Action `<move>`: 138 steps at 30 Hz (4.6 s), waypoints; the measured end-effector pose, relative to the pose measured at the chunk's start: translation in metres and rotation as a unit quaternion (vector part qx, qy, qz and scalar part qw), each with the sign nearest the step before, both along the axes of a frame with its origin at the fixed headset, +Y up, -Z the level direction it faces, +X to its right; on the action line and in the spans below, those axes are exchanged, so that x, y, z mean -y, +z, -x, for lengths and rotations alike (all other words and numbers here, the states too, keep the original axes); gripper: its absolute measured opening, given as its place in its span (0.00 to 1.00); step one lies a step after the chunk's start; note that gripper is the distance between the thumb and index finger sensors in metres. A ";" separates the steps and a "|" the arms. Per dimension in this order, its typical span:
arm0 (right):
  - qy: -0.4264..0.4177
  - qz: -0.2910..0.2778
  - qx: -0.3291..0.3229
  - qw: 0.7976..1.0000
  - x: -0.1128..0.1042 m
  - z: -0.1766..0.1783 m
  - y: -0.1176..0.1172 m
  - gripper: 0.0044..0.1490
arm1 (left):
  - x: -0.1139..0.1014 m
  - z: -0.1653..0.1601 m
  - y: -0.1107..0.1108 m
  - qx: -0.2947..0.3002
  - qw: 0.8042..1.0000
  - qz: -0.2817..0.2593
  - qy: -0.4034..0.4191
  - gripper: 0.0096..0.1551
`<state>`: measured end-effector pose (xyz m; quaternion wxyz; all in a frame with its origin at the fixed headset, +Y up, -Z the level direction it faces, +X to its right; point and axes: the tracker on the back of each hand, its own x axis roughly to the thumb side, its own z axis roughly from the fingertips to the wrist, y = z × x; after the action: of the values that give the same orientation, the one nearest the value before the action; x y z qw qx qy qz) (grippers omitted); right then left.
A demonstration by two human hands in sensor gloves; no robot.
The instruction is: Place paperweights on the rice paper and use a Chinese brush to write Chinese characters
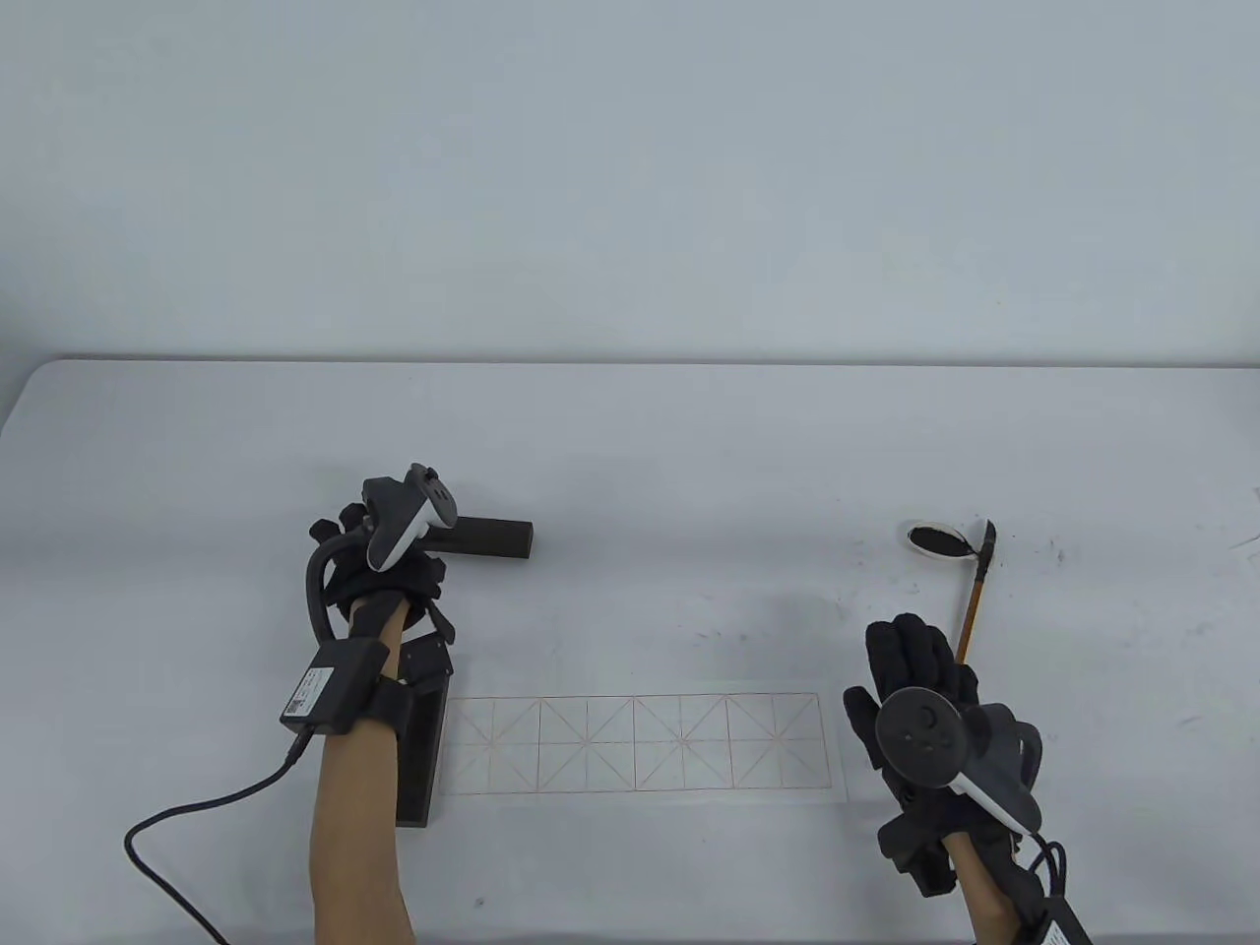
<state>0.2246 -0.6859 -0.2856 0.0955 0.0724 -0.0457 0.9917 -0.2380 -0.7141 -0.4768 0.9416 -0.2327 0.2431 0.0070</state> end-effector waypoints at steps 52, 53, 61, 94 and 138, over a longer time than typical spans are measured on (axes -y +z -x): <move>0.003 -0.078 -0.081 0.994 -0.039 0.046 0.017 0.44 | -0.080 -0.073 0.119 0.317 0.921 -0.212 -0.076 0.42; 0.010 -0.083 -0.096 0.992 -0.044 0.055 0.020 0.45 | -0.084 -0.078 0.130 0.332 0.914 -0.219 -0.077 0.42; 0.066 -0.082 -0.185 0.977 -0.065 0.120 0.035 0.48 | -0.101 -0.113 0.190 0.411 0.874 -0.248 -0.073 0.42; 0.164 -0.140 -0.191 0.958 -0.051 0.145 0.047 0.45 | -0.090 -0.156 0.219 0.501 0.832 -0.238 -0.008 0.46; 0.215 0.107 -0.040 0.970 0.056 0.108 0.000 0.45 | -0.001 -0.004 0.183 0.219 0.954 -0.185 0.088 0.52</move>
<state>0.1168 -0.7420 -0.2854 -0.1111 0.1097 0.0810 0.9844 -0.2336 -0.7135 -0.2937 0.9940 -0.0706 0.0034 0.0837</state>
